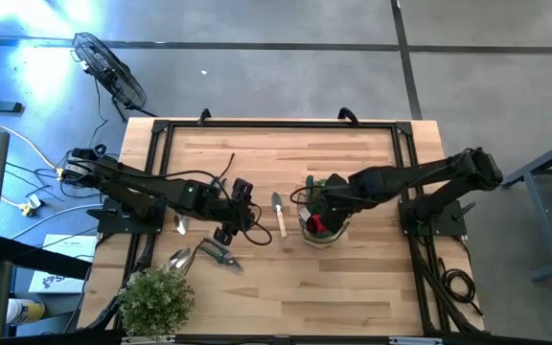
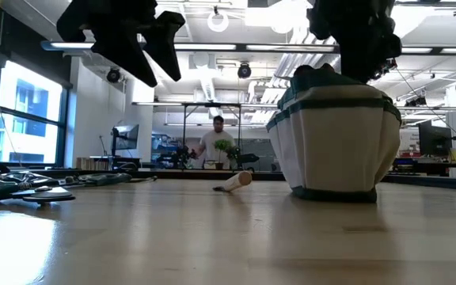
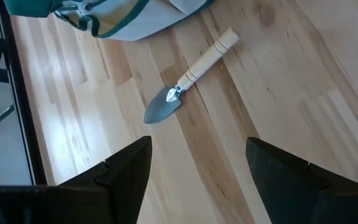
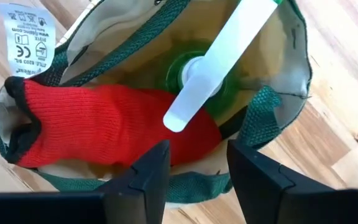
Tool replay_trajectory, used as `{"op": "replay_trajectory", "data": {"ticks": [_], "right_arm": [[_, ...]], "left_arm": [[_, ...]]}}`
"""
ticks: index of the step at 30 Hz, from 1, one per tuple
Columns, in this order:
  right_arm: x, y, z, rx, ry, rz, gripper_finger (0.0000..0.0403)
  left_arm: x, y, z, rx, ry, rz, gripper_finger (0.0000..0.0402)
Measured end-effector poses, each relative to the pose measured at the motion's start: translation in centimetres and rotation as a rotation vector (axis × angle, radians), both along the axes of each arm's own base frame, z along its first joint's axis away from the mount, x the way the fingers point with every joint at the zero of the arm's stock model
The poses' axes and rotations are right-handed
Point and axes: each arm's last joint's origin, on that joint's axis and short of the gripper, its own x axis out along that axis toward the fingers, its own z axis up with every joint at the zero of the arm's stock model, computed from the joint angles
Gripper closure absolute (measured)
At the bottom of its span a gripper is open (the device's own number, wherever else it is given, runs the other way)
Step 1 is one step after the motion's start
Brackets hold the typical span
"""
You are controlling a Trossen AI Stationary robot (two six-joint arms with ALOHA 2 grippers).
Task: Pick & Place Garden tools in Gardening bag
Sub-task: Adjust the green gardening bag
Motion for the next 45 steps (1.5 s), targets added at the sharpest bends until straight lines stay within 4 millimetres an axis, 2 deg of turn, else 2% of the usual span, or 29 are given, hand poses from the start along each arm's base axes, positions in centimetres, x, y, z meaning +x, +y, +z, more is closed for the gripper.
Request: {"op": "replay_trajectory", "data": {"ticks": [11,21,28,33,39,42,45], "right_arm": [[-0.6,0.4,-0.1,0.094,0.040,-0.204,0.0257],[-0.9,0.6,-0.2,0.189,0.081,-0.254,0.0308],[-1.0,1.6,-0.2,0.296,0.112,-0.224,0.0324],[-0.7,1.3,-0.1,0.241,0.079,-0.153,0.0325],[0.7,1.1,0.1,0.196,-0.054,0.035,0.0328],[0.7,1.1,0.1,0.187,-0.048,0.082,0.0348],[0.3,1.1,0.0,0.176,-0.010,0.104,0.0385]], "left_arm": [[0.0,0.0,0.0,-0.003,0.000,0.000,0.0149],[-0.1,0.0,-0.1,-0.021,0.018,-0.005,0.0149],[-0.5,0.1,-1.5,-0.026,0.044,0.013,0.0149],[-0.4,0.0,-2.0,-0.030,0.028,0.012,0.0149],[-0.3,0.0,-1.9,-0.031,0.022,0.012,0.0149],[-0.3,0.0,-1.9,-0.032,0.019,0.013,0.0149],[-0.3,0.0,-1.9,-0.029,0.016,0.014,0.0149]]}}
